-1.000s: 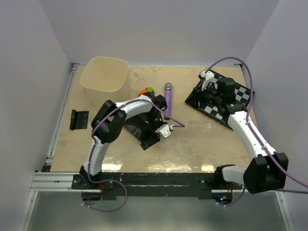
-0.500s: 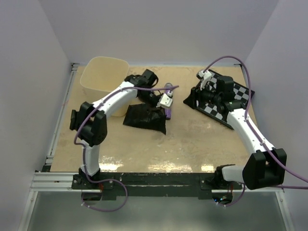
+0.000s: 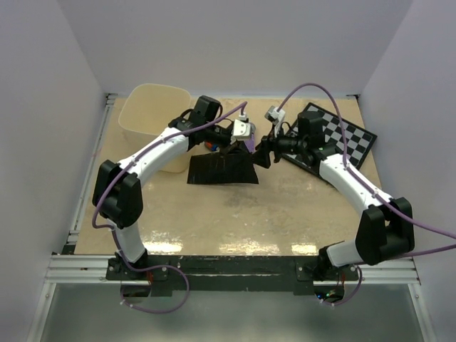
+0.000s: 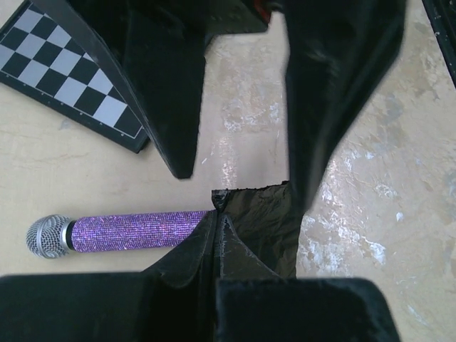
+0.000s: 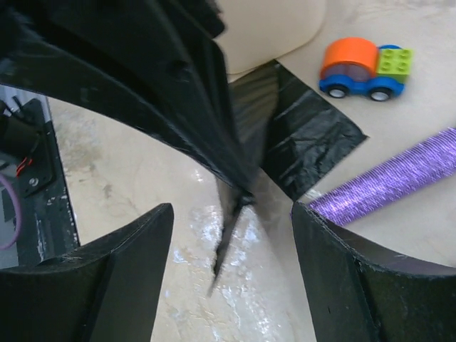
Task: Put the trash bags into the trash bin
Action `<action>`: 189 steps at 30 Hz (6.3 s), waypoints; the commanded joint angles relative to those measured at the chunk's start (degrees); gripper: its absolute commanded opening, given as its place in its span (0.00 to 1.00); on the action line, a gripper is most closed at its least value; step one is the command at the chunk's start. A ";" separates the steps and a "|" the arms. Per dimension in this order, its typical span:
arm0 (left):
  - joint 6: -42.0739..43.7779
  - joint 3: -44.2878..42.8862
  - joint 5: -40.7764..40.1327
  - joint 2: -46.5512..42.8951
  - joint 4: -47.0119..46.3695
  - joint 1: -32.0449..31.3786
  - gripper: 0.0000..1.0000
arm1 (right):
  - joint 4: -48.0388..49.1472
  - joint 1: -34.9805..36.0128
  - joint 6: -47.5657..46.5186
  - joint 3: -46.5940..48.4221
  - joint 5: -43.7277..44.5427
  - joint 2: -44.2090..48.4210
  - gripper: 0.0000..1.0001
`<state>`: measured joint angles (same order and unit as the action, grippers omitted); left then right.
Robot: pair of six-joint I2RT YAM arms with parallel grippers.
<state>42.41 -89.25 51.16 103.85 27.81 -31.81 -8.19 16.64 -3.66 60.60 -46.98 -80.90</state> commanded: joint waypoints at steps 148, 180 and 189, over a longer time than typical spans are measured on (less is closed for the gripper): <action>-39.51 13.49 1.31 -20.80 -43.64 -0.44 0.00 | 42.37 -6.36 38.28 6.64 -24.91 4.79 0.45; -31.34 12.70 -1.49 -24.75 -36.25 -0.18 0.00 | 29.63 -8.12 30.38 5.94 -14.71 5.93 0.00; -31.51 13.06 -1.77 -24.76 -36.60 0.35 0.00 | 25.15 -8.29 25.38 6.02 -17.61 7.51 0.00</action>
<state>10.66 -75.72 48.36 79.64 -7.86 -31.88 18.72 8.21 25.23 65.34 -63.83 -75.96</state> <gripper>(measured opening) 0.011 0.010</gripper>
